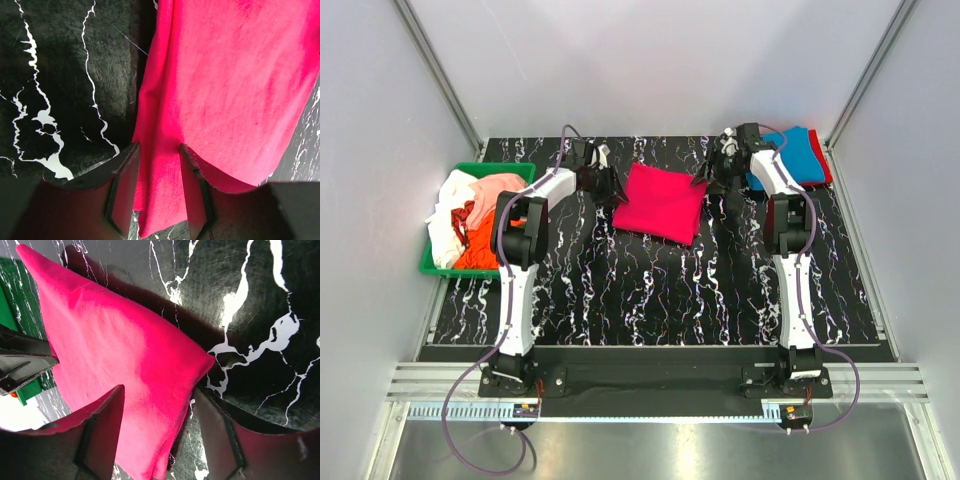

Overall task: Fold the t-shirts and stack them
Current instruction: Fold the tshirt, then neatly place the folded tshirt to the corner

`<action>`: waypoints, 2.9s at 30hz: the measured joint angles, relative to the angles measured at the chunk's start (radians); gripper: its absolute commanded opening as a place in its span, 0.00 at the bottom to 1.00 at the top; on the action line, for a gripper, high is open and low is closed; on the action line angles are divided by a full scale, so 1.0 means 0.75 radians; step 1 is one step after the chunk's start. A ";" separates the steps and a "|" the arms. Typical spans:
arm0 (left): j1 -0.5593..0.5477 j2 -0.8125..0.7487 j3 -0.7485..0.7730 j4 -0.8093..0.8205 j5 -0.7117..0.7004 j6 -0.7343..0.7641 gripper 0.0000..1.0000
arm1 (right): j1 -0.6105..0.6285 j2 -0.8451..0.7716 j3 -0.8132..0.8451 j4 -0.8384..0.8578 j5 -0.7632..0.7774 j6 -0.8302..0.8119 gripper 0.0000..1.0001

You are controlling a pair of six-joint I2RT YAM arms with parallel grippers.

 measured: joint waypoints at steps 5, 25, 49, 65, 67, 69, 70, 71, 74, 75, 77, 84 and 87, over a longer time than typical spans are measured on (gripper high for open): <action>0.000 0.000 -0.001 -0.001 0.003 0.000 0.44 | -0.005 -0.003 -0.028 0.025 -0.005 0.012 0.51; -0.281 -1.071 -0.704 -0.233 -0.247 0.121 0.50 | -0.003 -0.062 -0.157 0.046 0.046 -0.016 0.00; -0.319 -1.283 -1.023 -0.261 -0.290 0.268 0.52 | 0.005 -0.577 -0.137 -0.165 0.682 -0.488 0.00; -0.319 -1.283 -1.023 -0.261 -0.290 0.271 0.52 | -0.077 -0.630 -0.132 -0.214 0.874 -0.786 0.00; -0.319 -1.283 -1.023 -0.261 -0.289 0.271 0.52 | -0.092 -0.662 -0.134 -0.200 0.879 -0.808 0.00; -0.319 -1.283 -1.023 -0.261 -0.289 0.271 0.52 | -0.103 -0.689 -0.134 -0.184 0.879 -0.828 0.00; -0.319 -1.283 -1.023 -0.261 -0.288 0.271 0.52 | -0.109 -0.702 -0.133 -0.177 0.878 -0.836 0.00; -0.319 -1.283 -1.023 -0.261 -0.287 0.271 0.52 | -0.114 -0.713 -0.133 -0.171 0.877 -0.848 0.00; -0.319 -1.283 -1.023 -0.261 -0.284 0.271 0.52 | -0.132 -0.732 -0.133 -0.148 0.874 -0.894 0.00; -0.319 -1.283 -1.023 -0.261 -0.284 0.271 0.52 | -0.138 -0.733 -0.132 -0.143 0.873 -0.904 0.00; -0.319 -1.283 -1.023 -0.261 -0.284 0.271 0.52 | -0.154 -0.732 -0.122 -0.142 0.863 -0.925 0.00; -0.319 -1.283 -1.023 -0.261 -0.282 0.272 0.52 | -0.244 -0.641 0.082 -0.145 0.829 -0.967 0.00; -0.319 -1.283 -1.023 -0.262 -0.283 0.272 0.52 | -0.271 -0.554 0.209 -0.137 0.803 -0.983 0.00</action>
